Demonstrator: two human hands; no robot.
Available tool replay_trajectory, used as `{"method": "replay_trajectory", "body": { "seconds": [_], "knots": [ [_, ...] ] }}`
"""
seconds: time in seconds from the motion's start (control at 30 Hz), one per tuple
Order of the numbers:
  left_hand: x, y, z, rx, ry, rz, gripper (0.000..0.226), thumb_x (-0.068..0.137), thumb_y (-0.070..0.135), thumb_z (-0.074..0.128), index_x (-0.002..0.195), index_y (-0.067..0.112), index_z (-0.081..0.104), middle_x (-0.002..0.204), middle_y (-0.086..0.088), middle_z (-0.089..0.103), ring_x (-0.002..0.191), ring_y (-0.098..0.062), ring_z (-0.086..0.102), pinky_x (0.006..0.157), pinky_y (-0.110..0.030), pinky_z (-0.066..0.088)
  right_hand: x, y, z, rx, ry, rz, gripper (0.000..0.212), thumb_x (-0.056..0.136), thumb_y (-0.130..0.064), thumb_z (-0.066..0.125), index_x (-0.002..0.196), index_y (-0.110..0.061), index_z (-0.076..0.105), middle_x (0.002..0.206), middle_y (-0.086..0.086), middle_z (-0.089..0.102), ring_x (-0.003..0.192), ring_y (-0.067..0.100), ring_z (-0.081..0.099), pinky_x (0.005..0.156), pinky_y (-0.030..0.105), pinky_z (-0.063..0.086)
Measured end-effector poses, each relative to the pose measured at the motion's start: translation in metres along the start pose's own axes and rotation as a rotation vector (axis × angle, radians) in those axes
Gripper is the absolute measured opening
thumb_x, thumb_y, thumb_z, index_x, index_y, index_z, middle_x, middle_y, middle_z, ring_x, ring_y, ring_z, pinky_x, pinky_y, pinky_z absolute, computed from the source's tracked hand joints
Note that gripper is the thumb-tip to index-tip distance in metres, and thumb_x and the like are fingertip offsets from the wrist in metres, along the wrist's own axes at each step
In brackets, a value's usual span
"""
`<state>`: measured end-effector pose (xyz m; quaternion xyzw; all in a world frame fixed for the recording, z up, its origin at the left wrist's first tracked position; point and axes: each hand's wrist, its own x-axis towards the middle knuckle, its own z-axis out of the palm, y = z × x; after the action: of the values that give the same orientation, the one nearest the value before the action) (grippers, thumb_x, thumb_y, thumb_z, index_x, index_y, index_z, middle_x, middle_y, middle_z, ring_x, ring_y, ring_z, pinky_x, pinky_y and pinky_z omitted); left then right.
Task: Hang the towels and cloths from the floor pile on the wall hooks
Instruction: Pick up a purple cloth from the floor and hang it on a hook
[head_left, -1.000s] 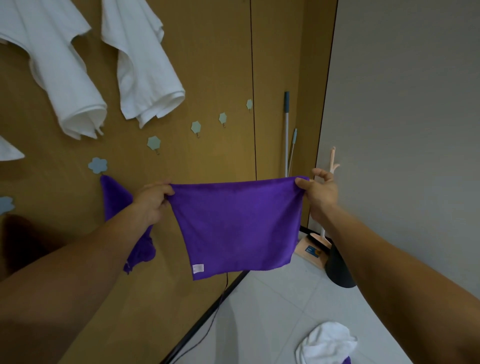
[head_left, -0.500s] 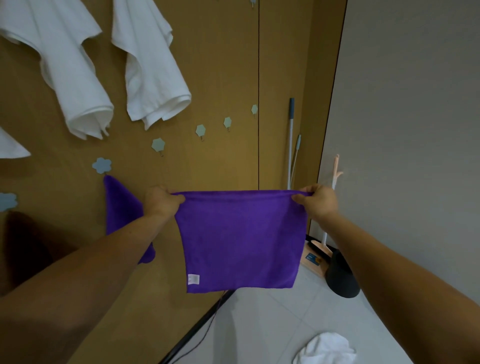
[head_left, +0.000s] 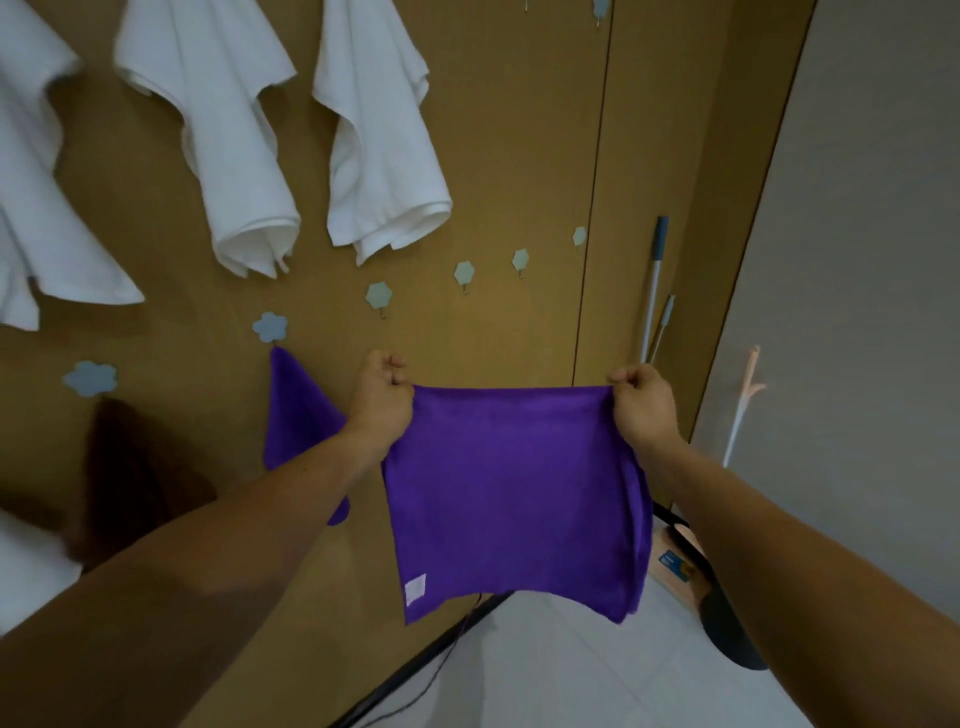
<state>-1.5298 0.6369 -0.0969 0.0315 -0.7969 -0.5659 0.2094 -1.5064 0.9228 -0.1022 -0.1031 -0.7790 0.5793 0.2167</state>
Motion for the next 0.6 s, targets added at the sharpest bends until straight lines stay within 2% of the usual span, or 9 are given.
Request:
{"method": "replay_trajectory", "body": {
  "seconds": [0.07,0.13,0.17,0.2,0.27,0.33,0.37,0.47,0.6],
  "knots": [
    [0.010,-0.004,-0.001,-0.058,-0.046,-0.029,0.033,0.089,-0.002,0.038,0.082,0.026,0.055,0.084,0.002,0.058,0.067,-0.011,0.050,0.057,-0.025,0.043,0.006,-0.006,0.015,0.028,-0.126,0.015,0.023,0.094,-0.011,0.043,0.087,-0.014,0.064,0.095,0.002,0.063,0.102,0.026,0.058,0.095,0.042,0.044],
    [0.022,-0.007,-0.004,-0.030,-0.109,-0.003,0.033,0.089,0.002,0.040,0.076,0.025,0.060,0.080,0.009,0.061,0.070,-0.008,0.052,0.058,-0.021,0.040,0.011,-0.012,0.030,0.026,-0.290,0.013,0.021,0.093,-0.028,0.056,0.092,-0.012,0.068,0.098,0.009,0.067,0.098,0.026,0.061,0.093,0.043,0.046],
    [0.030,-0.009,-0.005,0.037,-0.163,0.036,0.031,0.090,0.007,0.042,0.074,0.025,0.062,0.076,0.014,0.061,0.071,-0.006,0.053,0.059,-0.020,0.038,0.016,-0.013,0.038,-0.001,-0.380,0.008,0.028,0.088,-0.038,0.064,0.098,-0.013,0.068,0.099,0.009,0.067,0.094,0.024,0.062,0.090,0.041,0.049],
    [0.038,-0.011,-0.007,0.111,-0.230,0.074,0.027,0.090,0.016,0.047,0.073,0.025,0.064,0.073,0.016,0.062,0.073,-0.005,0.055,0.062,-0.019,0.039,0.021,-0.013,0.045,-0.047,-0.475,-0.007,0.034,0.081,-0.044,0.072,0.101,-0.016,0.068,0.097,0.005,0.066,0.091,0.020,0.063,0.086,0.037,0.051],
    [0.052,-0.015,-0.013,0.172,-0.377,0.100,0.019,0.082,0.043,0.062,0.074,0.027,0.069,0.072,0.016,0.065,0.072,-0.002,0.060,0.064,-0.015,0.044,0.032,-0.017,0.062,-0.150,-0.632,-0.032,0.040,0.071,-0.043,0.082,0.102,-0.021,0.069,0.096,-0.002,0.068,0.087,0.016,0.066,0.081,0.030,0.055],
    [0.065,-0.019,-0.020,0.214,-0.500,0.095,0.037,0.061,0.066,0.073,0.074,0.031,0.073,0.064,0.020,0.063,0.061,0.006,0.057,0.056,-0.007,0.041,0.047,-0.021,0.079,-0.159,-0.656,-0.012,0.036,0.069,-0.036,0.085,0.096,-0.015,0.073,0.094,0.005,0.073,0.083,0.019,0.070,0.078,0.034,0.059],
    [0.071,-0.023,-0.022,0.262,-0.541,0.090,0.040,0.057,0.069,0.075,0.075,0.033,0.074,0.064,0.021,0.064,0.061,0.007,0.058,0.055,-0.004,0.040,0.053,-0.022,0.088,-0.142,-0.637,-0.011,0.032,0.070,-0.034,0.084,0.090,-0.012,0.074,0.091,0.009,0.074,0.078,0.020,0.071,0.074,0.035,0.060],
    [0.091,-0.035,-0.023,0.302,-0.582,0.060,0.024,0.071,0.054,0.076,0.077,0.031,0.075,0.073,0.015,0.072,0.067,0.000,0.066,0.057,-0.010,0.047,0.073,-0.023,0.116,-0.135,-0.616,-0.066,0.021,0.074,-0.033,0.081,0.078,-0.015,0.074,0.084,0.007,0.075,0.075,0.022,0.071,0.073,0.040,0.060],
    [0.116,-0.048,-0.028,0.170,-0.447,0.051,0.021,0.085,0.046,0.066,0.072,0.032,0.075,0.074,0.006,0.074,0.069,-0.009,0.069,0.065,-0.022,0.054,0.097,-0.025,0.157,-0.236,-0.568,-0.244,0.021,0.082,-0.032,0.075,0.074,-0.014,0.066,0.093,0.005,0.064,0.082,0.020,0.063,0.077,0.037,0.055]
  ]
}}
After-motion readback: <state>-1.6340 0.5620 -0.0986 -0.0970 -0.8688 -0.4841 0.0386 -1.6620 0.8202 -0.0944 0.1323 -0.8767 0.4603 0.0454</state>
